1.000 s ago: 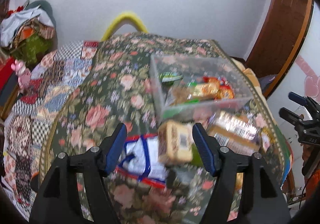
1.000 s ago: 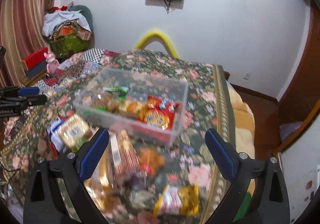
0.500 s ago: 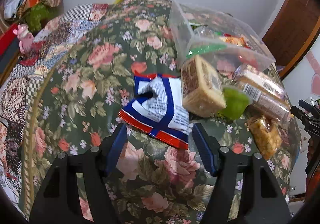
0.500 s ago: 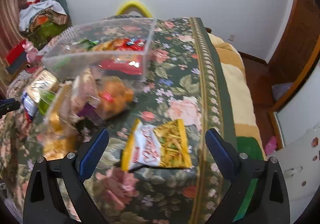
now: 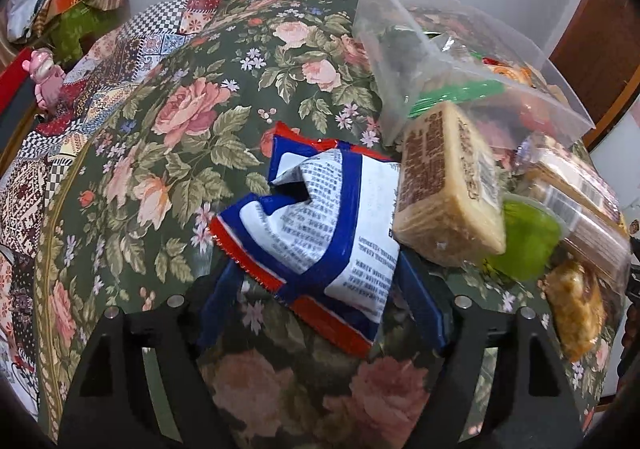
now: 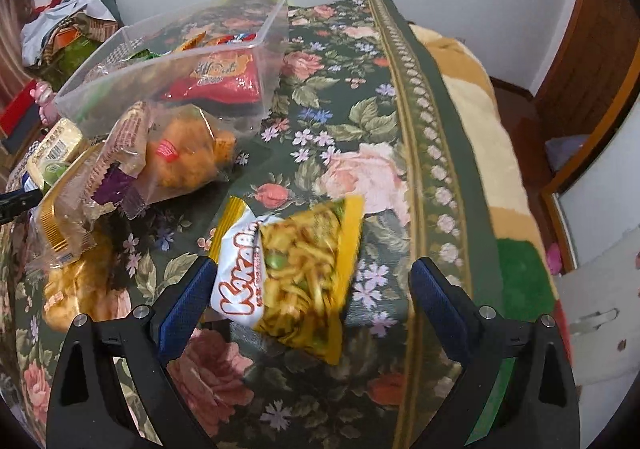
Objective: Organize snacks
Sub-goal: 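Grasp the blue-white chip bag with the left tool while the right tool grasps the yellow Kaka bag, then carry the chip bag and Kaka bag over the clear box to drop them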
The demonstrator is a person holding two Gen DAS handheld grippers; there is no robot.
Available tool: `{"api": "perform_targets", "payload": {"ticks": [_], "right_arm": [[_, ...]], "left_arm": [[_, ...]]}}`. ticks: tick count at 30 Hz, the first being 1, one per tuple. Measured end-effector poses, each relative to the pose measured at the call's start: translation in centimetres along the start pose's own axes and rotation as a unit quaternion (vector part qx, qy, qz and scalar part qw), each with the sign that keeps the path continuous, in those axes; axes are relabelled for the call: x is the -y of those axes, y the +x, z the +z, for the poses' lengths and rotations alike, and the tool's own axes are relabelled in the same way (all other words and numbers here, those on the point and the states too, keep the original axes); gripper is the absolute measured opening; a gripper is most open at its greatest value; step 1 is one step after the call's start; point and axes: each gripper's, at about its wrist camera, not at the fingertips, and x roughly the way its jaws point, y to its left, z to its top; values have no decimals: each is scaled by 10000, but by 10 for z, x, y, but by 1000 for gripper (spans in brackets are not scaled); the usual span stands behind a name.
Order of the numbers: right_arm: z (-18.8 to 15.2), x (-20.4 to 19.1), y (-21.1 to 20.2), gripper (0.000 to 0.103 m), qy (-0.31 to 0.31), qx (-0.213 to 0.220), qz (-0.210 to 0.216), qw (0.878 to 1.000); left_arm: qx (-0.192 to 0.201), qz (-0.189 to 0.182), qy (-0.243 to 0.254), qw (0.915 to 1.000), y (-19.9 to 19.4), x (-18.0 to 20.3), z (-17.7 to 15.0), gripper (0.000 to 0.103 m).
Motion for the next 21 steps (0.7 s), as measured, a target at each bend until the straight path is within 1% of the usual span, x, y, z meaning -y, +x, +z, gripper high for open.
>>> {"api": "perform_targets", "payload": {"ticks": [2, 7, 9, 10, 11, 12, 13, 14, 15, 16, 17, 21], "right_arm": [[0, -1, 3, 97, 14, -22, 39, 10000], [-2, -5, 3, 96, 33, 90, 13, 10000], [-3, -6, 2, 93, 59, 134, 40, 9999], [-2, -6, 1, 88, 61, 161, 72, 9998], [-2, -7, 0, 80, 44, 186, 118, 9997], [-2, -8, -1, 76, 21, 202, 154, 9997], [-3, -9, -2, 67, -11, 240, 206, 9995], [-3, -11, -4, 57, -53, 250, 263, 9993], [-1, -12, -3, 52, -66, 251, 296, 9992], [0, -14, -3, 42, -71, 244, 354, 9990], [0, -15, -4, 37, -66, 226, 405, 9989], [0, -16, -4, 33, -34, 241, 421, 9988]], "left_arm": [[30, 84, 87, 9999, 3, 1, 3, 78], [85, 171, 185, 9996, 12, 1, 10, 79], [181, 216, 243, 9993, 14, 3, 10, 79], [240, 232, 271, 9991, 14, 4, 9, 79], [292, 227, 288, 9989, 14, 4, 9, 75], [356, 184, 296, 9988, 14, 5, 8, 70], [393, 158, 297, 9987, 13, 5, 7, 68], [421, 145, 290, 9986, 12, 5, 6, 62], [446, 135, 271, 9985, 11, 4, 6, 58], [470, 113, 233, 9986, 10, 3, 6, 56], [479, 90, 184, 9986, 9, 1, 6, 53], [523, 32, 20, 9986, 2, -7, 1, 50]]}}
